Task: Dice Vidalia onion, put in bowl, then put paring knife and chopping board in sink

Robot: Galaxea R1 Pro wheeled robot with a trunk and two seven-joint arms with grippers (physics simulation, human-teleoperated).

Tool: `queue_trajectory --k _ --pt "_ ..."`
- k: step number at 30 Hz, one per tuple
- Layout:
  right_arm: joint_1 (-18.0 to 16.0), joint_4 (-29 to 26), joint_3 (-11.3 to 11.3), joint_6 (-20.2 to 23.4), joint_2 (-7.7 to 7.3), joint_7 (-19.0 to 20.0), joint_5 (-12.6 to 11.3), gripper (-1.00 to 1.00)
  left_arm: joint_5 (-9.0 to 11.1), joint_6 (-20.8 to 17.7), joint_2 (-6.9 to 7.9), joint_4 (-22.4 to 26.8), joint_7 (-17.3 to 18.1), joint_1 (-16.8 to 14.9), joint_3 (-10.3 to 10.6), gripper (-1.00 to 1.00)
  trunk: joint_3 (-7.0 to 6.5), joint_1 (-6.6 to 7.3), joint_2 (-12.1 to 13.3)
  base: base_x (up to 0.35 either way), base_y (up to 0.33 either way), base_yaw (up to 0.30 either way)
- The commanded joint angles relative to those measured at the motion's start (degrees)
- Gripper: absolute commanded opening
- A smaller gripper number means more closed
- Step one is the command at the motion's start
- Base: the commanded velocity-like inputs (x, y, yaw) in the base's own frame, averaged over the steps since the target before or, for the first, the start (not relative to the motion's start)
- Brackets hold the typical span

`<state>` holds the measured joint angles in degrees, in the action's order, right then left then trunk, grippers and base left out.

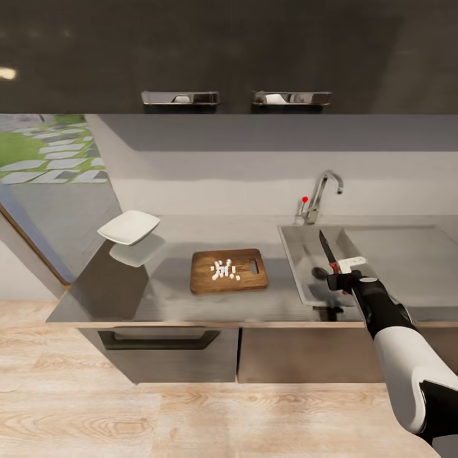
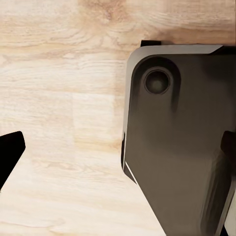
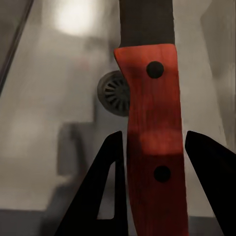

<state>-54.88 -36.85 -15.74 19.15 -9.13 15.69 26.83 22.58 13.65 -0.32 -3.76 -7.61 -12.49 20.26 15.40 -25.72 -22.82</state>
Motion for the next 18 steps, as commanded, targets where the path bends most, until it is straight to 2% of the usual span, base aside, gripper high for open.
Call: queue_trajectory --k 1,7,18 --pt "0.0 0.4 -0.3 0.2 0.05 0.5 0.6 -1.00 0.4 0.3 -0.04 -0.2 0.0 -0.1 0.5 1.00 0.10 -0.06 -0.1 0.301 0.000 0.000" --pt "0.0 2.4 -0.2 0.2 0.31 0.4 0.6 -1.00 0.4 0.3 0.07 -0.3 0.0 -0.1 0.5 1.00 0.10 -0.06 -0.1 0.287 0.000 0.000" --pt "0.0 6.9 -0.3 -0.1 0.28 -0.6 0.6 -1.00 0.4 0.3 0.07 -0.3 0.0 -0.1 0.5 1.00 0.10 -0.06 -0.1 0.015 0.000 0.000"
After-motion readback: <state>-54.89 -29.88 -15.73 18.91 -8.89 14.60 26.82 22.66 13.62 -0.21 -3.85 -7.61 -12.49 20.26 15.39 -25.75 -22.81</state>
